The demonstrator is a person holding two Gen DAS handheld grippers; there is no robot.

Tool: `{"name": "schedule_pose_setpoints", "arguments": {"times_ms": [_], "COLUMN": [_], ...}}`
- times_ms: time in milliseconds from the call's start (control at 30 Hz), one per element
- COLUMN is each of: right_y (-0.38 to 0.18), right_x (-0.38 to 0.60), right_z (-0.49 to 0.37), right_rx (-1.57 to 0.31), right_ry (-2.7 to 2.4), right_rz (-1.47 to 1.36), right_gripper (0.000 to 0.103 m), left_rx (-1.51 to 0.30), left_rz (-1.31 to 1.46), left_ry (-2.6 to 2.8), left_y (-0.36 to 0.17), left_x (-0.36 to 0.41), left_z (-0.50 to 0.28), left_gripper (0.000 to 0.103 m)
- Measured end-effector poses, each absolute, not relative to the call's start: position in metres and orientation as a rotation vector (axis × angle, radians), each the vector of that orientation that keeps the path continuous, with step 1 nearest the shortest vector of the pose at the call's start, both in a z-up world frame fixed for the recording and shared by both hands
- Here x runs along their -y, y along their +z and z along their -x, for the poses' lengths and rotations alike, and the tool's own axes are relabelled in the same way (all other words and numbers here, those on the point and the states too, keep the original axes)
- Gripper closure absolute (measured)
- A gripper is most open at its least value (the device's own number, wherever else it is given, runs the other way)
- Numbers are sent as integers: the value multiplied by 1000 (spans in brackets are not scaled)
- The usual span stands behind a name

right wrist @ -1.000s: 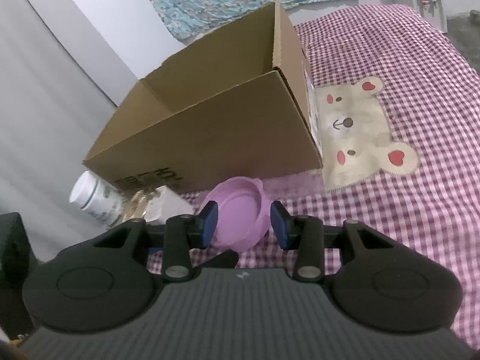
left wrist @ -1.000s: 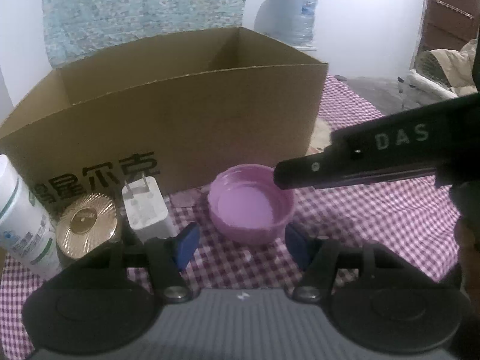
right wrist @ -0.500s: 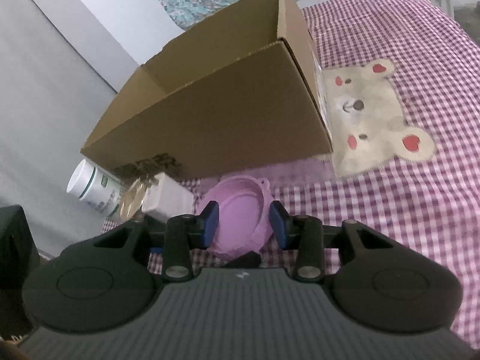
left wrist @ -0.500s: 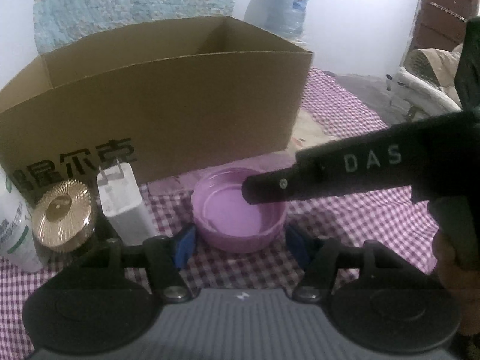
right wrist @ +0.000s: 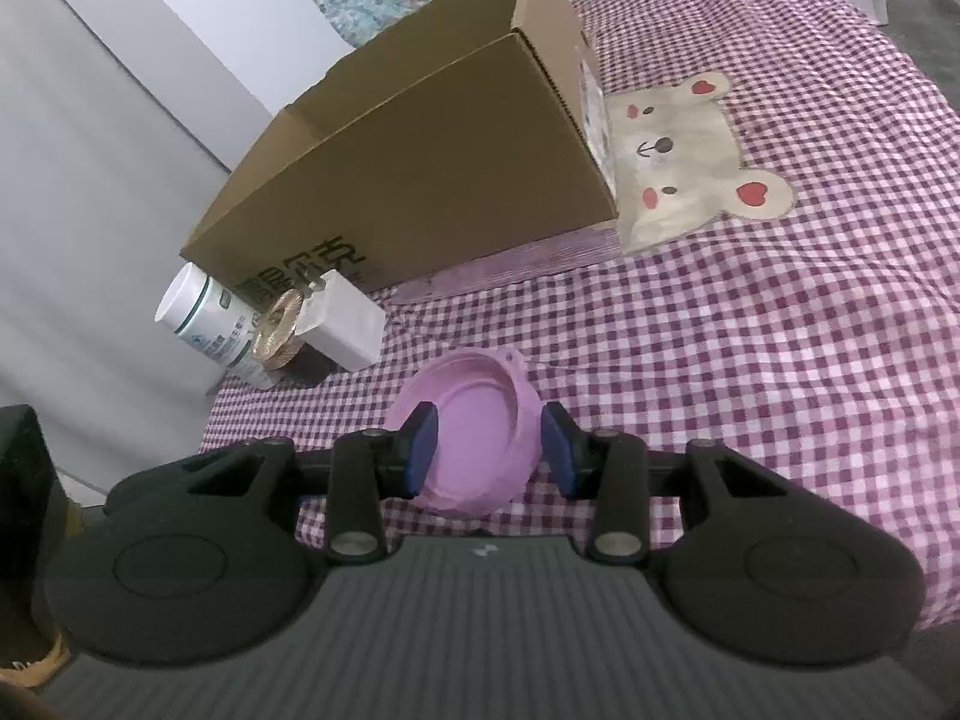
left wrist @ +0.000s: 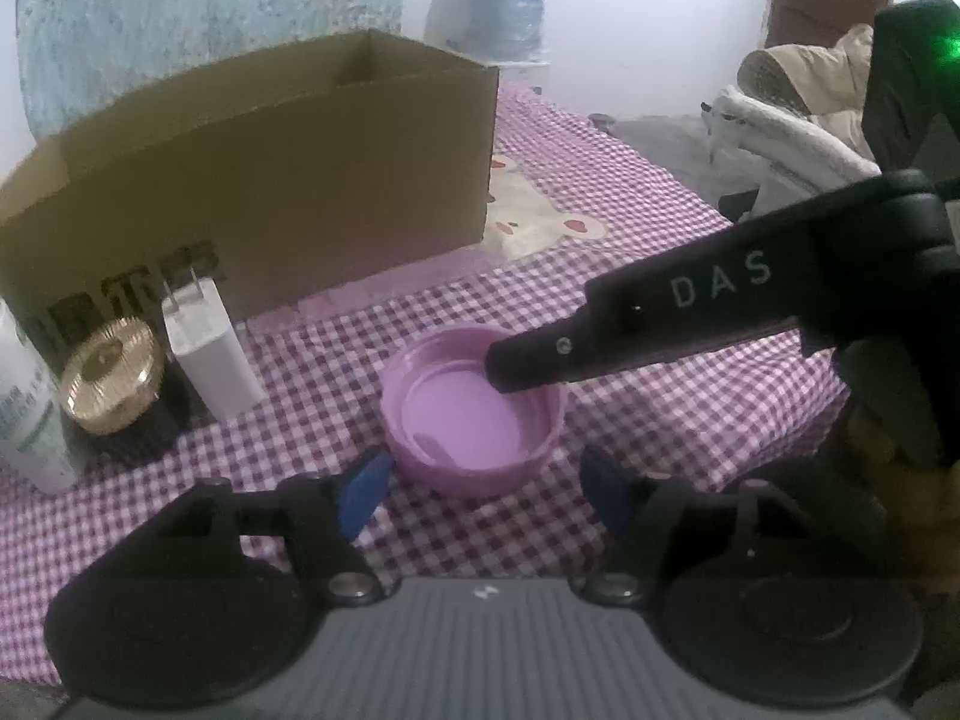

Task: Organize rigid objects
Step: 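Move the right gripper to the pink bowl and grasp its rim, then carry the pink bowl with the right gripper and drop it into the box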

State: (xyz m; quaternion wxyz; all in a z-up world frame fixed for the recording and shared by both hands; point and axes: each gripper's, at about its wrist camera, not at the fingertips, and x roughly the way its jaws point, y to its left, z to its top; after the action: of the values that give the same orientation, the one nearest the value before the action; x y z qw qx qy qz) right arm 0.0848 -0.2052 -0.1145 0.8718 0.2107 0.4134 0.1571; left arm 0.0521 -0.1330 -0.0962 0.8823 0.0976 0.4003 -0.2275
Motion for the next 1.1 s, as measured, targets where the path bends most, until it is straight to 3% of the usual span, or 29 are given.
{"name": "schedule_pose_setpoints", "arguments": {"times_ms": [167,500,833,1100], "right_y": [-115,-123,-124,-94], "right_x": [205,196,196,190], "right_z": [-85,-97,-99,-86], "right_rx": [-857,-867,-854,-783], "right_ry": [324,320,308,323], "right_rz": [-435,-383,-358,-343], "right_gripper": [65,65,88,89], "left_rx": [-815,-809,-783,-694], "left_rz": [-254,-277,-266,-269], "left_ry": [-476,-463,-447,-420], "left_y": [-96,-105,-103,-70], "left_x": [140,146,142,137], "left_z": [-56,-68,-65,-50], "left_gripper": [25,29,30,30]}}
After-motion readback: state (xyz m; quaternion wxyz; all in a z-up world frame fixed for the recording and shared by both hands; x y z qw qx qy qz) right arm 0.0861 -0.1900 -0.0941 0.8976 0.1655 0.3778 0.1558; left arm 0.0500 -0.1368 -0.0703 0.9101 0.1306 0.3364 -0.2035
